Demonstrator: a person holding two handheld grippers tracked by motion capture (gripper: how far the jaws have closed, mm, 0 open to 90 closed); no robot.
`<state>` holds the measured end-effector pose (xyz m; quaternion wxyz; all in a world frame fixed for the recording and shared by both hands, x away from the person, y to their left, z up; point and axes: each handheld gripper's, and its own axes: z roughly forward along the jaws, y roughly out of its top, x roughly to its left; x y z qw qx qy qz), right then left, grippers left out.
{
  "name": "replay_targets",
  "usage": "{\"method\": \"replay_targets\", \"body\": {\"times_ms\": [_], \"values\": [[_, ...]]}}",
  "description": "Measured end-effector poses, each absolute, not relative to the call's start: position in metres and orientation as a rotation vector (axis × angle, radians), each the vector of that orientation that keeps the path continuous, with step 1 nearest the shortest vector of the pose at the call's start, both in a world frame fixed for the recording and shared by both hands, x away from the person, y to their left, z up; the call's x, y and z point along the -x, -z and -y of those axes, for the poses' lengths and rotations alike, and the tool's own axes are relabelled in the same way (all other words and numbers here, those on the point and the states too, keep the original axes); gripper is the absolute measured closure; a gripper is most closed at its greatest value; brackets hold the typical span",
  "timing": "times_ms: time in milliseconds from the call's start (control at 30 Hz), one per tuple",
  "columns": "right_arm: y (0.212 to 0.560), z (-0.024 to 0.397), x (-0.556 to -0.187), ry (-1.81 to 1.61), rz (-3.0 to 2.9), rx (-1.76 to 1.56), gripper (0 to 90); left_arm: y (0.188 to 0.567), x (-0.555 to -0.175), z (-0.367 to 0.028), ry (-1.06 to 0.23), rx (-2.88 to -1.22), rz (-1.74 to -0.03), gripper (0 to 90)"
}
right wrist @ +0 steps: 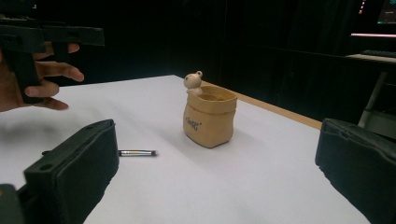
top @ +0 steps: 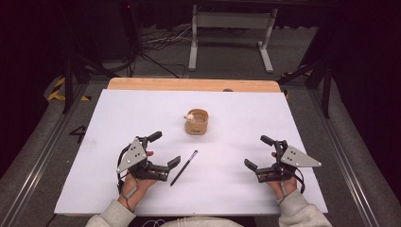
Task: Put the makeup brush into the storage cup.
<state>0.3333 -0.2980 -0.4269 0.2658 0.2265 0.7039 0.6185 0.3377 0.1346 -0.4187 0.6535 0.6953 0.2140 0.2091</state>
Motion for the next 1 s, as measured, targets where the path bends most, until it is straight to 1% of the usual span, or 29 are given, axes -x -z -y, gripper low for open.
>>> {"method": "replay_targets", "body": {"times_ms": [100, 200, 400, 500, 600, 800, 1000], "values": [[0.427, 0.298, -0.333, -1.672, -1.904, -0.62, 0.0, 0.418, -0.339, -0.131, -0.478, -1.58, -0.474, 0.1], [0.427, 0.299, -0.333, -1.675, -1.9, -0.616, 0.0, 0.417, -0.339, -0.128, -0.452, -1.607, -0.469, 0.4], [0.427, 0.298, -0.334, -1.676, -1.899, -0.606, 0.0, 0.414, -0.342, -0.122, -0.454, -1.662, -0.506, 1.1], [0.426, 0.299, -0.334, -1.699, -1.896, -0.605, 0.0, 0.41, -0.345, -0.121, -0.41, -1.692, -0.518, 1.5], [0.424, 0.301, -0.332, -1.787, -1.833, -0.512, 4.9, 0.405, -0.346, -0.118, -0.409, -1.726, -0.543, 1.6], [0.424, 0.3, -0.333, -1.791, -1.86, -0.526, 5.6, 0.397, -0.349, -0.113, -0.379, -1.79, -0.563, 2.8], [0.423, 0.3, -0.332, -1.757, -1.889, -0.546, 6.1, 0.387, -0.351, -0.108, -0.39, -1.882, -0.611, 3.2]]}}
